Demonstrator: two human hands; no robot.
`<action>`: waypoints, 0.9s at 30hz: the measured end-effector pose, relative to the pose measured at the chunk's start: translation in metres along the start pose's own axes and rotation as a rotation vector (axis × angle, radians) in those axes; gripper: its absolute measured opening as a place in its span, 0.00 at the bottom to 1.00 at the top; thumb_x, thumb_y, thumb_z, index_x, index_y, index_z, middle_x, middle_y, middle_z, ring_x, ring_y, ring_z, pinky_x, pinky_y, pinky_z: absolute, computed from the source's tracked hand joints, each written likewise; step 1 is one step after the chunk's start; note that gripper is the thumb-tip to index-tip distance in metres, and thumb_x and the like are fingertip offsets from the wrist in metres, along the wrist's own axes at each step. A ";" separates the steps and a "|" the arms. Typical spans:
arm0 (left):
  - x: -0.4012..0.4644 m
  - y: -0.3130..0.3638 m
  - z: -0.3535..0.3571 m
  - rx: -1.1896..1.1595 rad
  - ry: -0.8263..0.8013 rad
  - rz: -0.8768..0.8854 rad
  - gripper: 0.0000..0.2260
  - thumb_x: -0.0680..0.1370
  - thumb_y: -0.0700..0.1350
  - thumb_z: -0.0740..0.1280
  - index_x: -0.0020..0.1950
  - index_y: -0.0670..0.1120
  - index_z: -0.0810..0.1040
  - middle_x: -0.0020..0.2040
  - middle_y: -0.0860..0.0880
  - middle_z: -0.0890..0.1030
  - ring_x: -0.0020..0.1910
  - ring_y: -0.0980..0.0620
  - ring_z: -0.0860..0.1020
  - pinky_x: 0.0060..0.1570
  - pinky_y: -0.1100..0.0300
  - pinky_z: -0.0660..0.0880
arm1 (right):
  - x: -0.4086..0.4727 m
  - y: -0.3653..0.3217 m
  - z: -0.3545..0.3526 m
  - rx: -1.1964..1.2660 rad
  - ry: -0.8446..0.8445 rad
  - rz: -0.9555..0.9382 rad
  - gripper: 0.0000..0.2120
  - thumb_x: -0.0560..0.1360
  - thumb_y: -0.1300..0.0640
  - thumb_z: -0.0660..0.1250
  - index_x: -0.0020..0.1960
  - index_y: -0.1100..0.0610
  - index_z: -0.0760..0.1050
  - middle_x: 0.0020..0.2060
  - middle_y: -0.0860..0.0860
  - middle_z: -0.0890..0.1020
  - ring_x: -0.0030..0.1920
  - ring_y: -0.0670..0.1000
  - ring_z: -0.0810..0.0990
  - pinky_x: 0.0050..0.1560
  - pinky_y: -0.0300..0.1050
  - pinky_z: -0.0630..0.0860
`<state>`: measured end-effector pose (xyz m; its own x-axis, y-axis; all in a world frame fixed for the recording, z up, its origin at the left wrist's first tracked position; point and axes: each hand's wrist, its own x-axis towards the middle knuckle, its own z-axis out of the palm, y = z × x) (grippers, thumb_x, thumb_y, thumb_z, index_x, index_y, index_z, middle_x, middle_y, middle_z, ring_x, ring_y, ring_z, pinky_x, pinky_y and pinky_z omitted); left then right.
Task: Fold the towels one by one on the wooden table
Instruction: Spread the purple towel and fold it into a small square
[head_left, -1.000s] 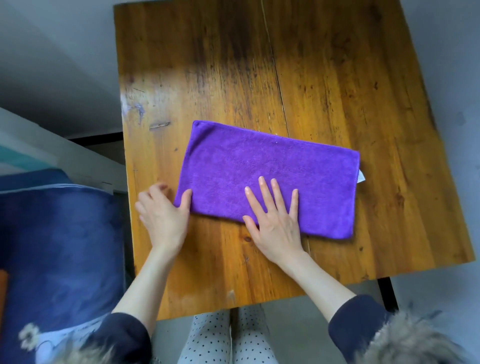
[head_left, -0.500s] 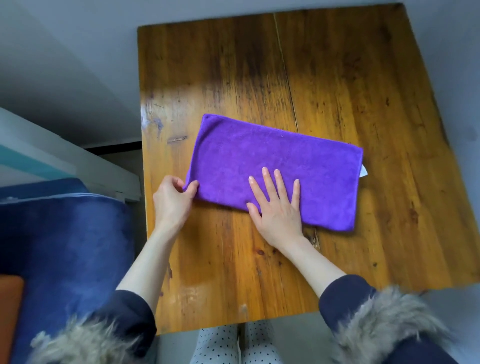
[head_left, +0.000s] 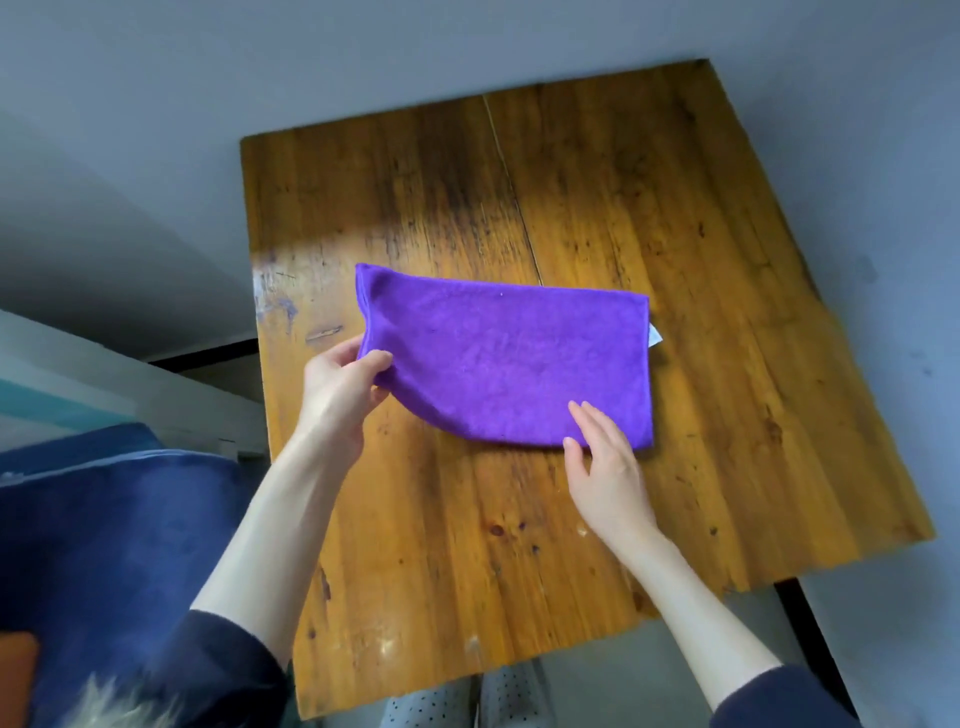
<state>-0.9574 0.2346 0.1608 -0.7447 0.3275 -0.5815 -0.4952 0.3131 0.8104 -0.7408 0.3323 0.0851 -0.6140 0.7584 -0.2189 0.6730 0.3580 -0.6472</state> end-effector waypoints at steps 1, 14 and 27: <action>-0.007 0.005 0.011 0.035 -0.029 0.083 0.12 0.75 0.32 0.61 0.44 0.46 0.79 0.36 0.50 0.78 0.32 0.59 0.74 0.37 0.66 0.74 | 0.000 0.005 -0.005 0.093 0.018 0.049 0.18 0.79 0.60 0.58 0.69 0.58 0.68 0.68 0.53 0.71 0.69 0.50 0.67 0.68 0.38 0.59; -0.044 -0.087 0.147 0.899 -0.553 0.622 0.19 0.77 0.37 0.63 0.68 0.40 0.69 0.54 0.42 0.72 0.55 0.44 0.74 0.57 0.57 0.70 | 0.025 0.039 -0.049 1.055 0.025 0.596 0.11 0.80 0.53 0.57 0.54 0.58 0.75 0.48 0.53 0.81 0.48 0.49 0.82 0.46 0.40 0.78; -0.027 -0.107 0.082 1.250 -0.309 0.839 0.29 0.71 0.34 0.66 0.72 0.43 0.65 0.74 0.40 0.59 0.74 0.36 0.56 0.68 0.43 0.61 | 0.095 0.025 -0.046 0.486 0.167 0.537 0.10 0.75 0.54 0.67 0.49 0.61 0.76 0.46 0.54 0.80 0.46 0.53 0.77 0.44 0.44 0.71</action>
<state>-0.8473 0.2647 0.0839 -0.4115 0.9032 -0.1222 0.8040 0.4229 0.4180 -0.7638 0.4385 0.0818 -0.1548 0.8478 -0.5072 0.5806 -0.3373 -0.7411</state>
